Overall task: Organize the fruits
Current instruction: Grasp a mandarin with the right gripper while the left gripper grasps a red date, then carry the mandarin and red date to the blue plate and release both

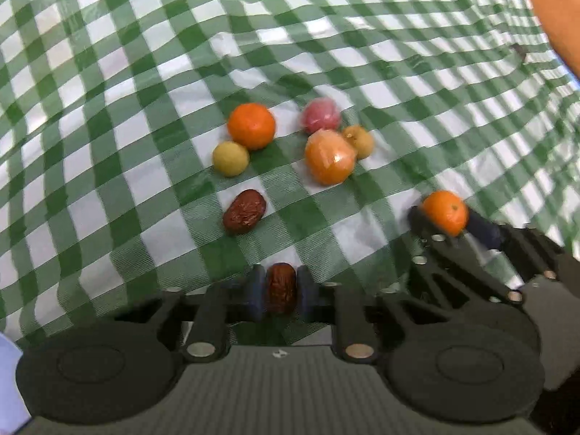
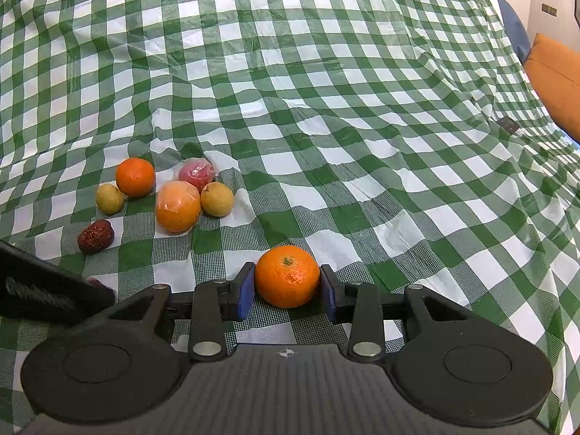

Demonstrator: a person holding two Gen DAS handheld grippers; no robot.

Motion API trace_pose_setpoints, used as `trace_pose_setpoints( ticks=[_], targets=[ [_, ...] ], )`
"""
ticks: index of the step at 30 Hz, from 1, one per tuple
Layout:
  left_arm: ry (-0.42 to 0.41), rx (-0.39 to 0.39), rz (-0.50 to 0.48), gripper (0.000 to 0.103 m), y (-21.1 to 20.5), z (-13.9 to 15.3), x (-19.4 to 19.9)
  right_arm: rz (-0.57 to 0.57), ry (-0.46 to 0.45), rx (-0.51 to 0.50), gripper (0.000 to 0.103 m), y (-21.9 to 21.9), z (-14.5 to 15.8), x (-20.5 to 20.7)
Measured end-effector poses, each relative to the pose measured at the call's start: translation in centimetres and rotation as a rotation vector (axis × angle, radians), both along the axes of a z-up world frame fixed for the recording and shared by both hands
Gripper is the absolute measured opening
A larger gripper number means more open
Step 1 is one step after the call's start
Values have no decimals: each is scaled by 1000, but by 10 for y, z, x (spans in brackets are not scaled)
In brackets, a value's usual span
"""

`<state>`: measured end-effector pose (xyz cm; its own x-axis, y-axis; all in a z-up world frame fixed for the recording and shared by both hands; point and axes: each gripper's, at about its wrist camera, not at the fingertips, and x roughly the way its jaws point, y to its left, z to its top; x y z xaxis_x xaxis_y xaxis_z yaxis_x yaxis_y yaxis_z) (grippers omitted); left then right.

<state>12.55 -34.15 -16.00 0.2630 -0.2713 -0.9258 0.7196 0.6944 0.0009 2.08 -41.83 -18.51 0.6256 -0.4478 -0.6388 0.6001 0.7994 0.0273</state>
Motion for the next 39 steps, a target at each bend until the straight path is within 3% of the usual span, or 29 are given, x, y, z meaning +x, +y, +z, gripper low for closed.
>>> trace_pose_setpoints(
  ticks=[3,7,11,17,22,28,34,39],
  targets=[
    [-69,1,3,20,8,14,-4,-2,-5,-8,39,2,0,0],
    [-95,6,64,20,36,39,-4,-20,-41,-27,38,4,3,-5],
    [-118,28,179,20,97,74,-13,9,-60,-97,38,15,7,-8],
    [-79,46,361,20,202,110,-38,100,-34,-195,38,47,29,-20],
    [-125,60,485,20,272,128,-66,213,-97,-99,38,94,74,-54],
    [-141,-3,570,20,328,146,-98,394,-120,28,38,163,115,-100],
    [-145,-79,592,20,355,156,-123,554,-124,5,38,225,146,-128],
    [-128,-115,613,20,365,156,-133,646,-91,-25,38,258,151,-136]
  ],
)
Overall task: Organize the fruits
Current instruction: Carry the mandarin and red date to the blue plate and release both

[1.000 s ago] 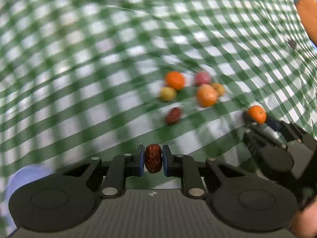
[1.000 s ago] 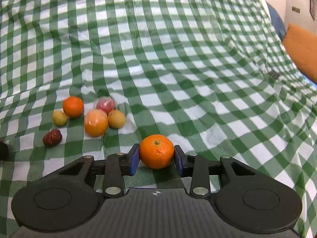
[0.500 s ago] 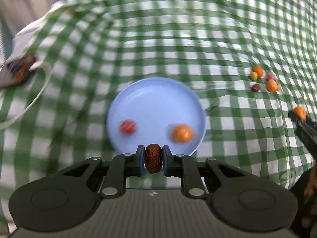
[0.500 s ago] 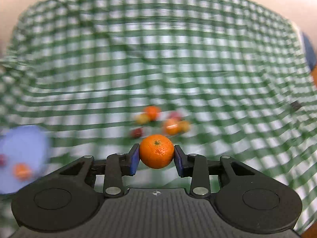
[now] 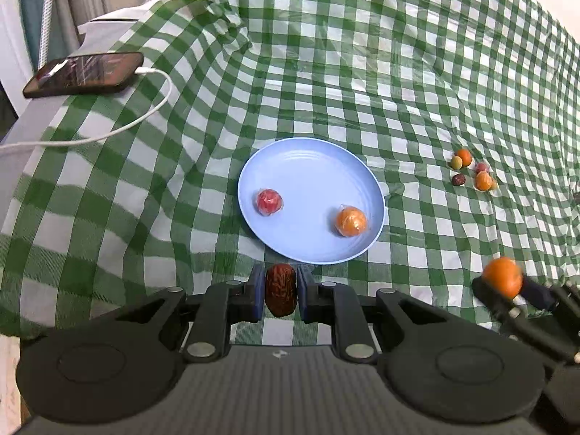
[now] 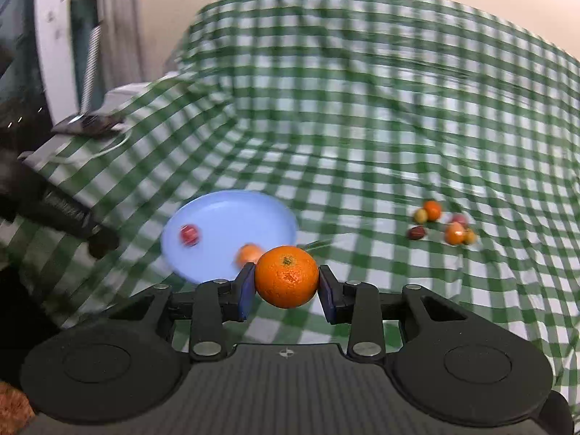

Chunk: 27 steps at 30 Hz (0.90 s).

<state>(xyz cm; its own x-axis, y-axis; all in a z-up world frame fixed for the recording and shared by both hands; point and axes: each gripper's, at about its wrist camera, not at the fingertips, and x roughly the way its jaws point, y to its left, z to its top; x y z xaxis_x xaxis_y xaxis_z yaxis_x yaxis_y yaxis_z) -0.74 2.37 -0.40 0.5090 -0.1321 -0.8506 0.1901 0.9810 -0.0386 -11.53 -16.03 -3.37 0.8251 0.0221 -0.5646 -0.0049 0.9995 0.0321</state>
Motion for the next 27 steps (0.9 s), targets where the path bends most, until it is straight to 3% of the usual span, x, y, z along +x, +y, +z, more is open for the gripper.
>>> trace_pose_setpoints(
  ticks=[10,27],
  targets=[
    [-15,-37,26,20,16,3,-1,15,17,-29,38,16,3,-7],
    [-12,-32,37,20,14,0,16,30,39,-38,38,13,-4,8]
  ],
)
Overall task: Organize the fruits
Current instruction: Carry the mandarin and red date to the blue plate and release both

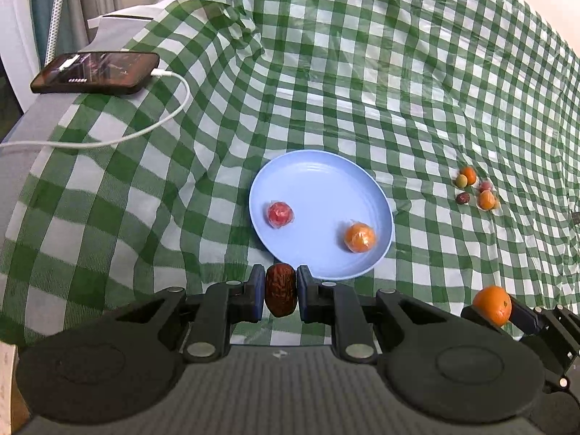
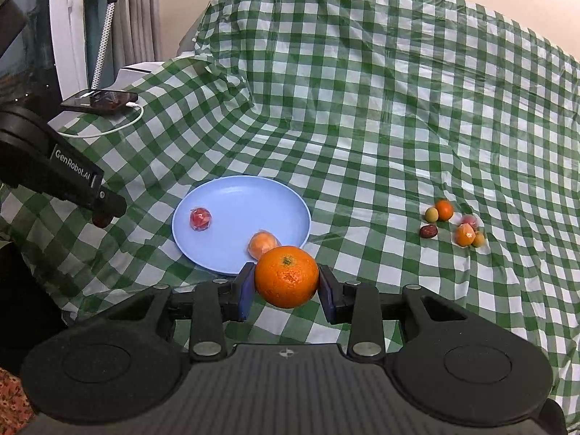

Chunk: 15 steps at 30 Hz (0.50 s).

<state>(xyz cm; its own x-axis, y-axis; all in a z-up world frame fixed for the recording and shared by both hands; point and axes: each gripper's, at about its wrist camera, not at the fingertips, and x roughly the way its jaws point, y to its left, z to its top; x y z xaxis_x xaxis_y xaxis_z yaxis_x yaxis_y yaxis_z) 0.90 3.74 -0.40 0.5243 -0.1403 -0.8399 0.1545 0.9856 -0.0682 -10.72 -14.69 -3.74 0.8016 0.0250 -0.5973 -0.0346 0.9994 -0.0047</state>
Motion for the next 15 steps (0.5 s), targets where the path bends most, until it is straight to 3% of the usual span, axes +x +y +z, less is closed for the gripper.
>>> trace_pose_setpoints(
  ticks=[15],
  targets=[
    [1,10,10,20,-16,-18,67,52,20,12,38,13,-14,62]
  ],
)
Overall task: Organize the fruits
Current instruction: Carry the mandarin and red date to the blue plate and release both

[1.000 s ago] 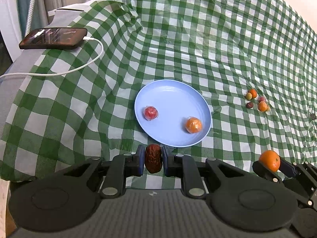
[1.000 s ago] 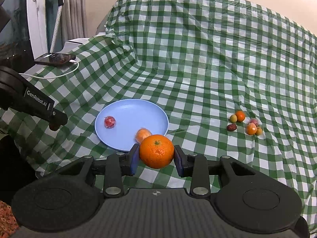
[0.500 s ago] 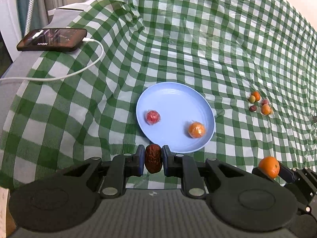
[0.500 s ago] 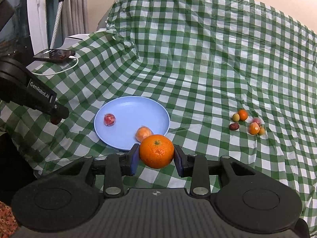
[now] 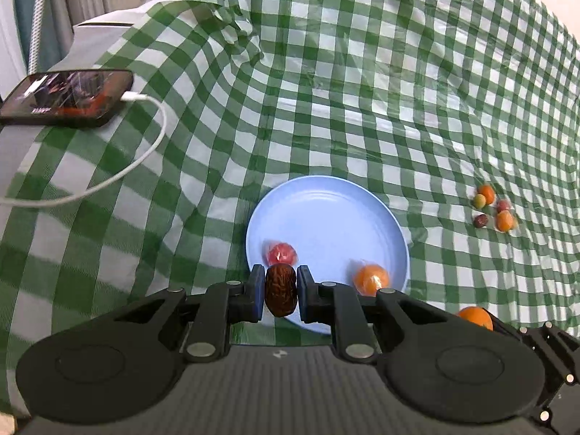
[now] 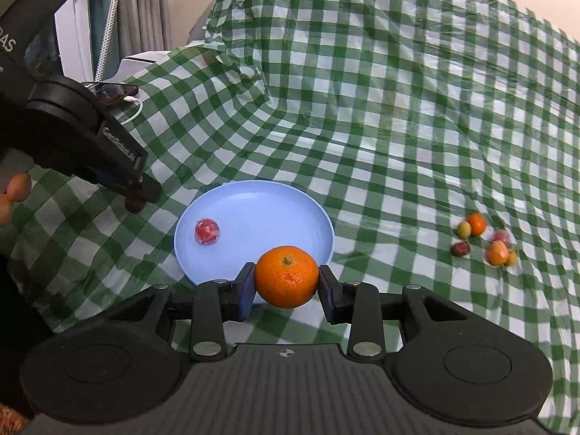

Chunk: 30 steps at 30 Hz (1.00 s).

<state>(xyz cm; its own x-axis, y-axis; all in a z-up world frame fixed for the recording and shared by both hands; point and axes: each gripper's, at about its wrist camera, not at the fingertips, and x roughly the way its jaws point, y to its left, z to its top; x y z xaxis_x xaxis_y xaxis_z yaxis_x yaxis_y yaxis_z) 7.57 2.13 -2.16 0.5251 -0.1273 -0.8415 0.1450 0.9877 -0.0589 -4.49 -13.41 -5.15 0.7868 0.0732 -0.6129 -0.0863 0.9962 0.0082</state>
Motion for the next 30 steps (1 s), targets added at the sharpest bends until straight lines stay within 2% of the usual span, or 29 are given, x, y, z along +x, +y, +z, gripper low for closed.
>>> trace_pose_setpoints(
  ticks=[12,19,24,25,26,27,28,29,30],
  targets=[
    [48,64,-50,20,-25,-43,53,34,67,2,38,3,-30,63],
    [74,93,-74,20,-33,-66,74,58,103,-14,38,6,-47,84],
    [63,127,-86,20,-42,-78,86,64,130,-23,39,5,-57,100],
    [54,130,-86,28,-43,-78,87,66,138,-12,39,4,-59,104],
    [50,131,-91,52,-44,-78,88,67,144,0,40,3,-58,108],
    [43,128,-101,66,-44,-76,89,66,145,11,50,2,-58,110],
    [28,126,-103,91,-44,-73,88,61,144,13,57,2,-55,112],
    [-1,127,-93,103,-43,-68,85,54,137,14,70,1,-52,112],
    [-29,119,-90,102,-41,-62,81,47,122,15,80,-1,-47,109]
  ],
)
